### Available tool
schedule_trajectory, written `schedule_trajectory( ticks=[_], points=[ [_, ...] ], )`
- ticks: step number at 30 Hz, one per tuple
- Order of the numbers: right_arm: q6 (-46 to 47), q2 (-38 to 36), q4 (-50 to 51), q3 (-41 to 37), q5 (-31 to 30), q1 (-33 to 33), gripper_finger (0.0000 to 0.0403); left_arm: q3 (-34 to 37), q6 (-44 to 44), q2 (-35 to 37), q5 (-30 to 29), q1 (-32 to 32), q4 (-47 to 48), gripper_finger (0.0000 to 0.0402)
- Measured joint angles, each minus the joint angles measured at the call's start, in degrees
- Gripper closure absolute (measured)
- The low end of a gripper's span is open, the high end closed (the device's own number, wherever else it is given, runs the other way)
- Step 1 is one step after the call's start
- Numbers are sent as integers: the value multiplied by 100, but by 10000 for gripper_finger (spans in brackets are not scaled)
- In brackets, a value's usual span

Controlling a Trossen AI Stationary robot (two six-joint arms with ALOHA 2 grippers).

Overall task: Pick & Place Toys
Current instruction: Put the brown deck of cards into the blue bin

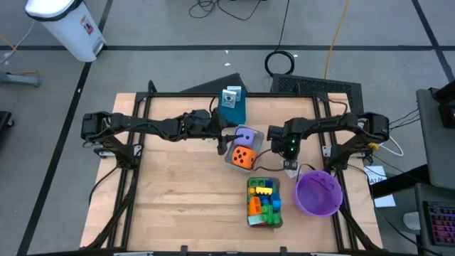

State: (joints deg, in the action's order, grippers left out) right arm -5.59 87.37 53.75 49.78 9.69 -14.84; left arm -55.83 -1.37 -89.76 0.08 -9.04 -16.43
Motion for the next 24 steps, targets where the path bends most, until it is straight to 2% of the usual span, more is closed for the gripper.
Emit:
schedule_trajectory(
  ticks=[14, 19, 24],
  points=[
    [-1231, 3, -1, -3, -2064, -1051, 402, 0, -15, 0, 0, 0, -2, 174],
    [-1486, 13, -579, -13, -2779, -1487, 402, 0, -17, 0, 0, 0, -8, 174],
    [-1729, -96, -1211, -13, -3082, -1768, 402, 0, -15, 0, 0, 0, -11, 174]
  ],
)
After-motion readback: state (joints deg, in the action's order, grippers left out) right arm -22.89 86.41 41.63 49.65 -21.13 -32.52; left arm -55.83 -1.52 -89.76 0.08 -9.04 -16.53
